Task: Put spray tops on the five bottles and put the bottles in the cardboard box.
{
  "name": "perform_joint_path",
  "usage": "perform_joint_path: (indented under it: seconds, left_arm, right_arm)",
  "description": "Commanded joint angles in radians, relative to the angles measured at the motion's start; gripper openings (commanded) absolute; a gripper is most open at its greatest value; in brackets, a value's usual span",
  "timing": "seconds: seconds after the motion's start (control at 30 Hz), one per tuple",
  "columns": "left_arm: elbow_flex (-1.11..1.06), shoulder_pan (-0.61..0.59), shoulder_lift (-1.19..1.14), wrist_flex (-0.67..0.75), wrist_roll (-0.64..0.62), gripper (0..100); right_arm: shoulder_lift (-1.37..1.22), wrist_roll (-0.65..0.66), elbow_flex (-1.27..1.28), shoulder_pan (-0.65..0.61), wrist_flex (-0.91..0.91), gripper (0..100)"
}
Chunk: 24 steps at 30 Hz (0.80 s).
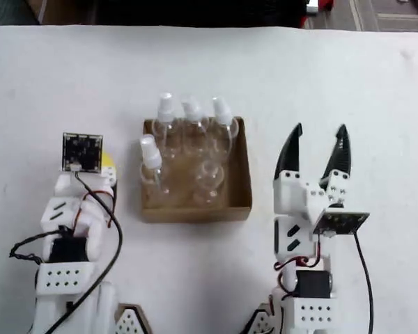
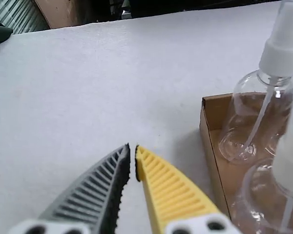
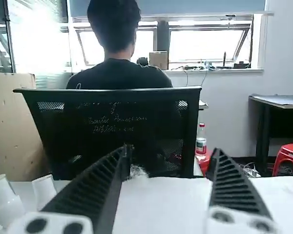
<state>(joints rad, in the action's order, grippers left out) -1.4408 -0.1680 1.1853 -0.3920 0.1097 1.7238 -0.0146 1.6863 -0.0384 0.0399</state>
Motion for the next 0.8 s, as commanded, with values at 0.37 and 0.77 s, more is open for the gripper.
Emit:
perform_joint_path:
  seconds: [0.37, 0.77]
  left_arm:
    - [0.011, -0.105, 0.022, 0.060, -0.052, 2]
    - [0.011, -0.097, 0.022, 0.057, -0.077, 2]
  right_arm:
    - [0.001, 0.072, 0.009, -0.018, 0.028, 2.4]
    - [-0.004, 0.075, 0.009, -0.012, 0.038, 2.4]
